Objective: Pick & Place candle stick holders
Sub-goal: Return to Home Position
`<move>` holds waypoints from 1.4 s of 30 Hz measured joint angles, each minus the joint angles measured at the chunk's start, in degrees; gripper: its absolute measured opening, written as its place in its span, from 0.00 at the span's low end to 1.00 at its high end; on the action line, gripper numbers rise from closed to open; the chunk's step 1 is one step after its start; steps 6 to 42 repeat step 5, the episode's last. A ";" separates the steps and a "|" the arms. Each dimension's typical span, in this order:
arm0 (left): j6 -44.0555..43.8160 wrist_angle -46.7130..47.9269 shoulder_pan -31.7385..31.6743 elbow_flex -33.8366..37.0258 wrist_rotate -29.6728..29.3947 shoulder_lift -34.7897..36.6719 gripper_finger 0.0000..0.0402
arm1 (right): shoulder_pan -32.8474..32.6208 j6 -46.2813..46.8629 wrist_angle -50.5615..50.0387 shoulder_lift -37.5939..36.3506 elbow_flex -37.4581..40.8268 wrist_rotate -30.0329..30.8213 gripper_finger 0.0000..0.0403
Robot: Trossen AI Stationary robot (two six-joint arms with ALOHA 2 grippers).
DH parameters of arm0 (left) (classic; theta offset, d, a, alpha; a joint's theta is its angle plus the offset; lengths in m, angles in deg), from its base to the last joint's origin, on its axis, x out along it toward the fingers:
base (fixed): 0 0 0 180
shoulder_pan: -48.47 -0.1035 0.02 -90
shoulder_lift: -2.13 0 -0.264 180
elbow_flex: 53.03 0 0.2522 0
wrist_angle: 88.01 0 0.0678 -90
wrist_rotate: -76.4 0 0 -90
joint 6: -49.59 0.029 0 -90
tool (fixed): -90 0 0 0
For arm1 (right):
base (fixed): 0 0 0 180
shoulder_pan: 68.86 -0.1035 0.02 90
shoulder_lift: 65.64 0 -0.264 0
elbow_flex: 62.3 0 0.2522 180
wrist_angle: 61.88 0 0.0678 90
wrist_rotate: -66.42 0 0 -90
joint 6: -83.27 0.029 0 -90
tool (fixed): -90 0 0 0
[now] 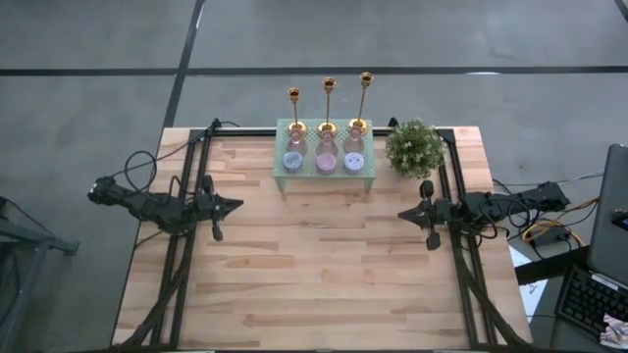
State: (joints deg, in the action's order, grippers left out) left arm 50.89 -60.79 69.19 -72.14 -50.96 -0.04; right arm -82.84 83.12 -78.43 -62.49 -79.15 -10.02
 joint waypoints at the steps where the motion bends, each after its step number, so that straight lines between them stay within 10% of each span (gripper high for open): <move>1: 0.00 0.00 0.00 0.00 0.00 0.00 0.03 | 0.00 0.04 0.00 0.00 -0.01 0.00 0.02; 42: 0.00 0.00 0.01 0.00 0.00 0.00 0.03 | 0.00 -0.01 0.00 0.01 0.00 0.00 0.02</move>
